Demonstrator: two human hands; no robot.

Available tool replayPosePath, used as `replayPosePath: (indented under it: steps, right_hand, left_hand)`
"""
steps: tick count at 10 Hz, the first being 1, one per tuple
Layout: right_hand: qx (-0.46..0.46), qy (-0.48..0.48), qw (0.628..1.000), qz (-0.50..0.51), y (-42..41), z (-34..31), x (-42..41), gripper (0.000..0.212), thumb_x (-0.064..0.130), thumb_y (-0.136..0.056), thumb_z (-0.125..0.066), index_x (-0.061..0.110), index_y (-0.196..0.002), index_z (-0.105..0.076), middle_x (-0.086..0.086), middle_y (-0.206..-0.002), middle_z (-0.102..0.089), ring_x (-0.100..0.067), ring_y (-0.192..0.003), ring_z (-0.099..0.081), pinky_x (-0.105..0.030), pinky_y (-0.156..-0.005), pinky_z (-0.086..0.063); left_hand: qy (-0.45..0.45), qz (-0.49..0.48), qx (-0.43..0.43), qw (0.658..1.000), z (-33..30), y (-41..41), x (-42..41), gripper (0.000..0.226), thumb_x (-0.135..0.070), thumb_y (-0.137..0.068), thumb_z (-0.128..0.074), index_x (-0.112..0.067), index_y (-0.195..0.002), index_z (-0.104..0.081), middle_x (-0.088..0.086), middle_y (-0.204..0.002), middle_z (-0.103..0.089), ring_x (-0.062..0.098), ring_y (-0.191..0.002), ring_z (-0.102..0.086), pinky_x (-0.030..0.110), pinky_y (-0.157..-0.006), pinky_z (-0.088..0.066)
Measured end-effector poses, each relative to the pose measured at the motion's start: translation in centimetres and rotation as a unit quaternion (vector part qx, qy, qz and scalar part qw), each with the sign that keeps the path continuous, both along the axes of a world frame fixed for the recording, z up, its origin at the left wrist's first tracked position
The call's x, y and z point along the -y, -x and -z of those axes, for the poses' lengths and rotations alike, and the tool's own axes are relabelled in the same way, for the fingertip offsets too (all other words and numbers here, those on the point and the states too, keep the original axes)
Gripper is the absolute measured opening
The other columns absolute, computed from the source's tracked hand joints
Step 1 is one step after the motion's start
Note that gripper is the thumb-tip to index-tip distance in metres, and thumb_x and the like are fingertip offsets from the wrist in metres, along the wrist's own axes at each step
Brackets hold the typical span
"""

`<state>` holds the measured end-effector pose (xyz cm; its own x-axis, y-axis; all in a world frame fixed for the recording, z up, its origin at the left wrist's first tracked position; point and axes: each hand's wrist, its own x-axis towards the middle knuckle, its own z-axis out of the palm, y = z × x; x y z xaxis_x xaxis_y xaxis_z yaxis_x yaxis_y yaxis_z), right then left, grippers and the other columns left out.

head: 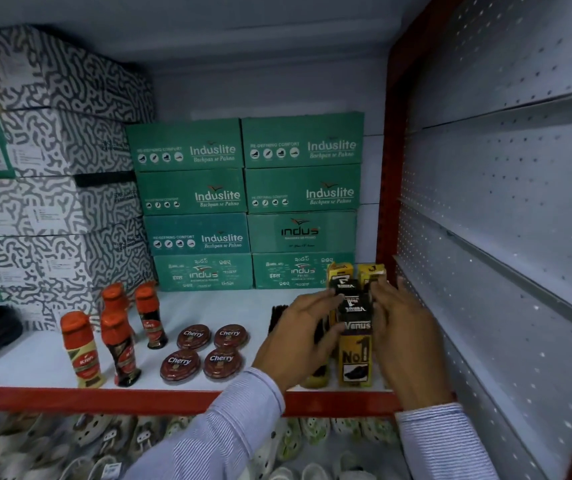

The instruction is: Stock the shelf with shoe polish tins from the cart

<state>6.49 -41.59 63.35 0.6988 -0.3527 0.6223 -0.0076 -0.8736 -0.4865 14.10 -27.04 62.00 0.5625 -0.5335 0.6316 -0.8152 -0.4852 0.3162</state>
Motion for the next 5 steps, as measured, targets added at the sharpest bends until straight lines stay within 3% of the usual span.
replayPosePath:
  steps: [1,2,3,5]
  right_hand:
    - [-0.04,0.007,0.999,0.016,-0.5,0.9,1.2,0.027,0.007,-0.096,-0.055,0.01,-0.119,-0.068,-0.014,-0.127,-0.067,-0.034,-0.124,-0.056,-0.047,-0.105,-0.047]
    - [-0.031,-0.002,0.999,0.023,-1.2,1.6,1.8,0.019,0.009,-0.096,-0.055,0.014,-0.1,-0.072,-0.011,-0.111,-0.072,-0.028,-0.103,-0.065,-0.037,-0.087,-0.056]
    - [-0.045,-0.008,0.999,0.021,-1.6,2.0,2.1,0.018,0.008,-0.095,-0.057,0.015,-0.097,-0.073,-0.009,-0.108,-0.072,-0.023,-0.098,-0.066,-0.036,-0.086,-0.057]
    - [-0.027,-0.02,0.999,0.029,-1.2,1.4,2.1,0.024,0.008,-0.097,-0.054,0.012,-0.115,-0.069,-0.013,-0.129,-0.065,-0.027,-0.119,-0.059,-0.033,-0.101,-0.046]
  left_hand:
    - [-0.014,-0.006,-0.015,1.0,0.0,-0.4,1.6,0.043,-0.038,-0.095,-0.056,-0.028,-0.136,-0.051,-0.006,-0.146,-0.051,0.01,-0.134,-0.043,0.027,-0.114,-0.034]
    - [-0.028,-0.004,-0.02,0.999,0.1,-0.7,2.3,0.037,-0.029,-0.094,-0.059,-0.023,-0.13,-0.058,-0.002,-0.139,-0.058,0.013,-0.13,-0.049,0.026,-0.112,-0.036]
    - [-0.034,0.002,-0.026,0.999,0.3,-1.0,2.4,0.033,-0.019,-0.093,-0.06,-0.02,-0.126,-0.063,-0.002,-0.133,-0.064,0.013,-0.124,-0.054,0.028,-0.111,-0.042]
    - [-0.028,-0.008,-0.015,0.999,0.0,-0.6,1.8,0.036,-0.021,-0.095,-0.057,-0.023,-0.131,-0.058,-0.004,-0.141,-0.056,0.014,-0.131,-0.048,0.035,-0.114,-0.04]
